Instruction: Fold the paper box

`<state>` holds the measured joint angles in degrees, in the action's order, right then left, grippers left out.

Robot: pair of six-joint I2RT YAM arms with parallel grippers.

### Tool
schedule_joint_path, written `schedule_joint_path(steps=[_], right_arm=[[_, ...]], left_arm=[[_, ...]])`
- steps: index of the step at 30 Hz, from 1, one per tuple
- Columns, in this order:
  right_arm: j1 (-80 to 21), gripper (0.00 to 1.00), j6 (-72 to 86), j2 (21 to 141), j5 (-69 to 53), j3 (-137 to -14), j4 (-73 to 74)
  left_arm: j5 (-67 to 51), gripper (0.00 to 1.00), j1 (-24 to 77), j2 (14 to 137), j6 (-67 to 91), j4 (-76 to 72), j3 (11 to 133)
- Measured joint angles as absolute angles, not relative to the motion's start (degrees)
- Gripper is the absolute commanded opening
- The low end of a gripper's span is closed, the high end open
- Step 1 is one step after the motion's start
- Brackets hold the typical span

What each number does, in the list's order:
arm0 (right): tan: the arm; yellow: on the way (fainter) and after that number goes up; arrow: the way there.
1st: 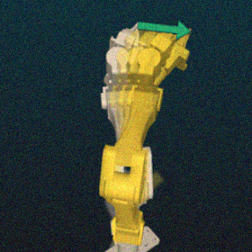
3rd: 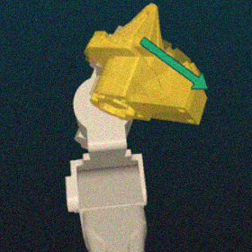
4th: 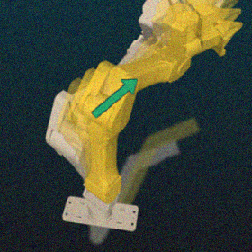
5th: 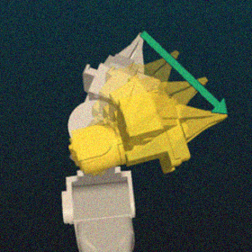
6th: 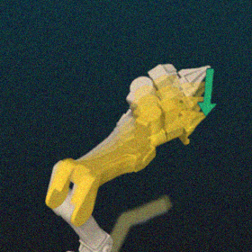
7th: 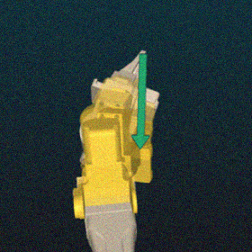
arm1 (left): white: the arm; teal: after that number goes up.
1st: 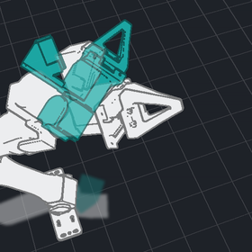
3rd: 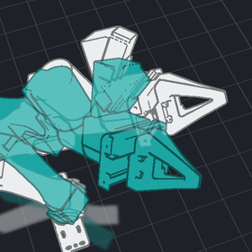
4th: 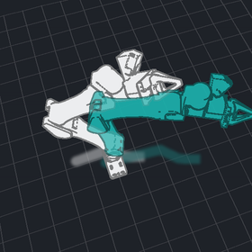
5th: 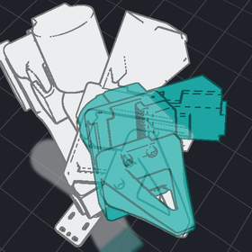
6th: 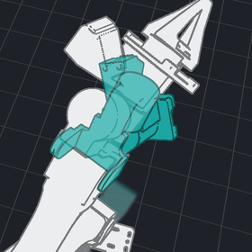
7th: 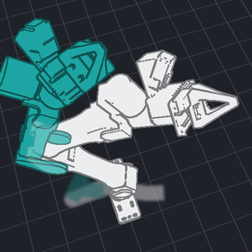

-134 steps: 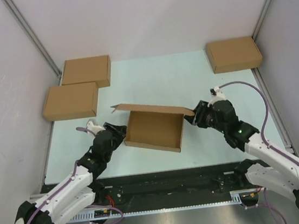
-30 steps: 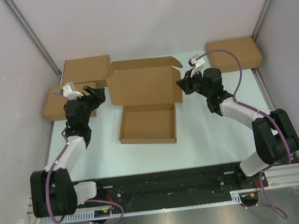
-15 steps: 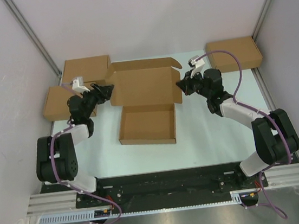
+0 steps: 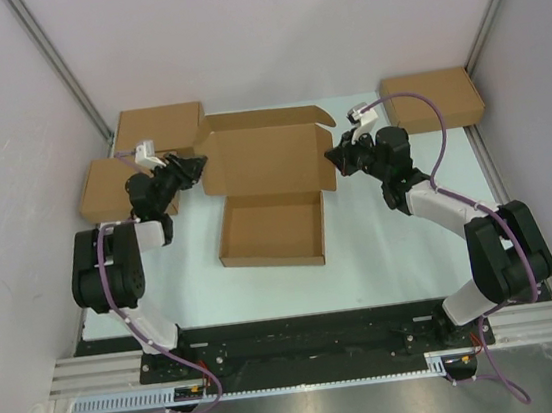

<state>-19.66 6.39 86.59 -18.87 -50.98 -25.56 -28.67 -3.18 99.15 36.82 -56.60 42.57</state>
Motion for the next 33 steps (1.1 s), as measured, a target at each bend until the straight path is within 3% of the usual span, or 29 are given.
schedule_joint_path(steps=[8,15,33], right_arm=[[-19.7,0.00,6.4,86.6,-18.7,-50.7,-25.6],[-20.4,0.00,6.6,86.6,-16.1,-50.7,-25.5],[-30.5,0.00,3.4,82.4,9.5,-50.7,-18.0]], left_arm=[[-31.6,0.28,-3.1,99.7,40.8,-62.5,42.3],[-32.6,0.14,-0.8,97.1,40.6,-62.8,40.8],[-18.0,0.11,10.3,82.7,27.8,-58.6,29.3]])
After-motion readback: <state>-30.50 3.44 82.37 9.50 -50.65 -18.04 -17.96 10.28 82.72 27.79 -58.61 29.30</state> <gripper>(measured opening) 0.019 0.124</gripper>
